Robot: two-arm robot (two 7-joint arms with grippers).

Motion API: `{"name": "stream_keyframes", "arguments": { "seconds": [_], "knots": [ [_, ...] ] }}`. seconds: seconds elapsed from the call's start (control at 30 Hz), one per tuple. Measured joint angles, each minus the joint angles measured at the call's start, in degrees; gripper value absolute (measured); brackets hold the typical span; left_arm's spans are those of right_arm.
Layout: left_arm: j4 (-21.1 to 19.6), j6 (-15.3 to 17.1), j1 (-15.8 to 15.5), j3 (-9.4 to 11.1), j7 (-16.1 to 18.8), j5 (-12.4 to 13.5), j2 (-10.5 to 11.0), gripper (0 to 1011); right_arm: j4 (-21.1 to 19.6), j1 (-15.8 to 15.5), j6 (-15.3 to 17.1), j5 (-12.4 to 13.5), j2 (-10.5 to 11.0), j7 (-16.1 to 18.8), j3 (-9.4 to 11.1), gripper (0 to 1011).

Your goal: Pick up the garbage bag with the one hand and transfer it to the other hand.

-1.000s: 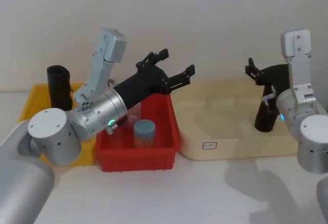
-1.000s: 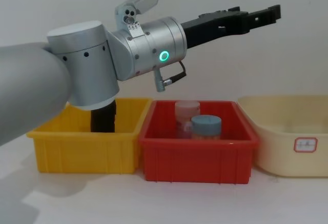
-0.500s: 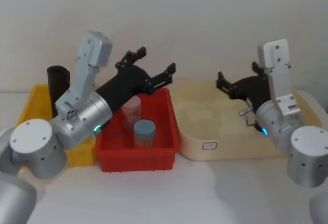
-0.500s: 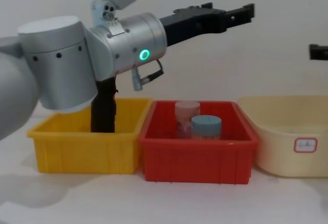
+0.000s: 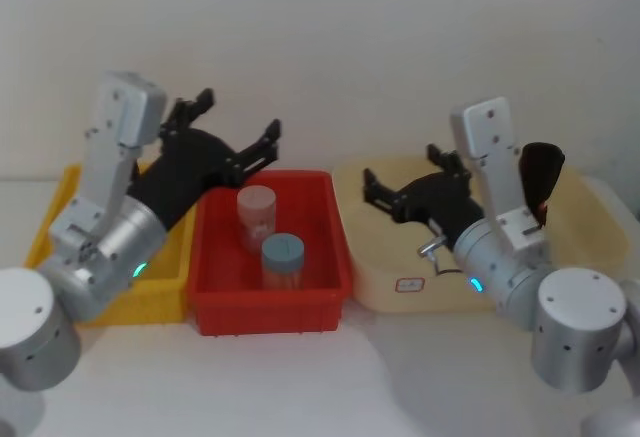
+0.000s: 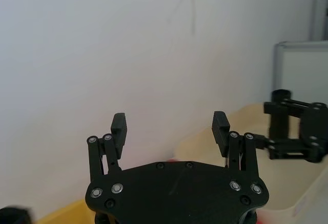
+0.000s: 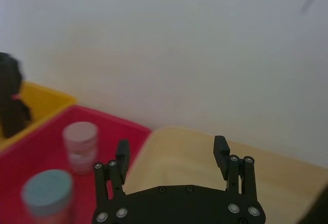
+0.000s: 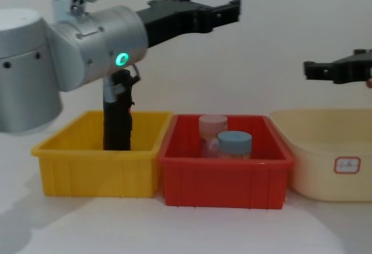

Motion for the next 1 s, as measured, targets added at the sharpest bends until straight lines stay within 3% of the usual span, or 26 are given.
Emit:
{"name": "stream_keyframes", "arguments": {
  "seconds": [0.4,1.0],
  "knots": [
    [-7.67,2.99,5.15,-2.85,5.83,3.14,3.05,1001,-2.53,-1.93,1.08,1.32,-0.14,3.82,-3.39,1000],
    [-11.28,4.51,7.63,-4.29,8.4,4.55,4.54,1001,-1.19,-3.16,2.35,2.39,0.7,7.89,-7.96,1000]
  ]
}}
